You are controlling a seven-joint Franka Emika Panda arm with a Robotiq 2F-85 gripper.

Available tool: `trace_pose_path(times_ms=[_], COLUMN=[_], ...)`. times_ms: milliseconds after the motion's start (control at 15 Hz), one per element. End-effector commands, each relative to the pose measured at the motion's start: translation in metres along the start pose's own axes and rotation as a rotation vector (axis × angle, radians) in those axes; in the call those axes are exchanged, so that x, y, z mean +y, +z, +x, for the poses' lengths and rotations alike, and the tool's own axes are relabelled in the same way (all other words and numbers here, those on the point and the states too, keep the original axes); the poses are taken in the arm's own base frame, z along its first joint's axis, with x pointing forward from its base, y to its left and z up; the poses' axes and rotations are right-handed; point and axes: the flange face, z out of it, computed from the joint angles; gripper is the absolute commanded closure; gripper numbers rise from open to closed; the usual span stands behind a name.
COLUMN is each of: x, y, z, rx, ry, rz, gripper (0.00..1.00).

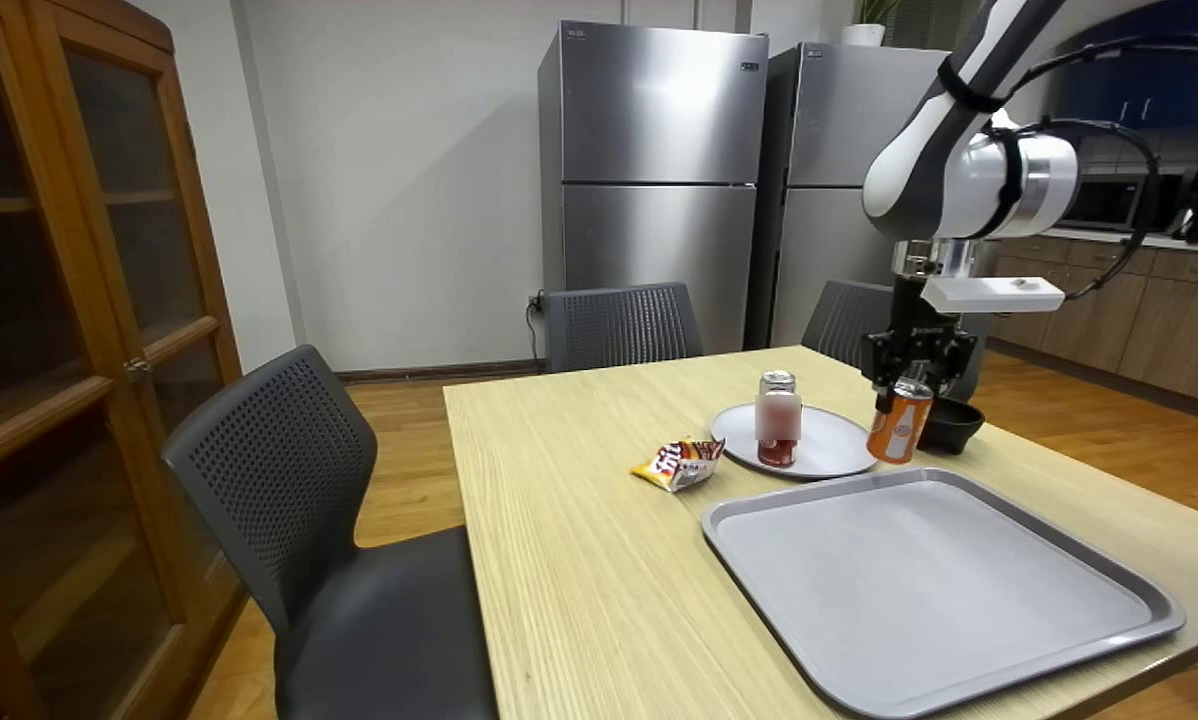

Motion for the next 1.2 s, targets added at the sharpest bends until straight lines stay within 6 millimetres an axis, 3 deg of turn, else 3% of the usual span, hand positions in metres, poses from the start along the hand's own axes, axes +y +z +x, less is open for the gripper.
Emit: trace_pose_path(times_ms=[0, 467, 1133], x=[0.002, 0.004, 0.000], y=[0.002, 0.015, 0.029], z=[0.036, 0.082, 0.125], rx=[-0.014, -0.037, -0.074], ry=[-0.013, -0.015, -0.019], rz=[0.041, 0.047, 0.040], gripper=[0.62, 0.62, 0.62])
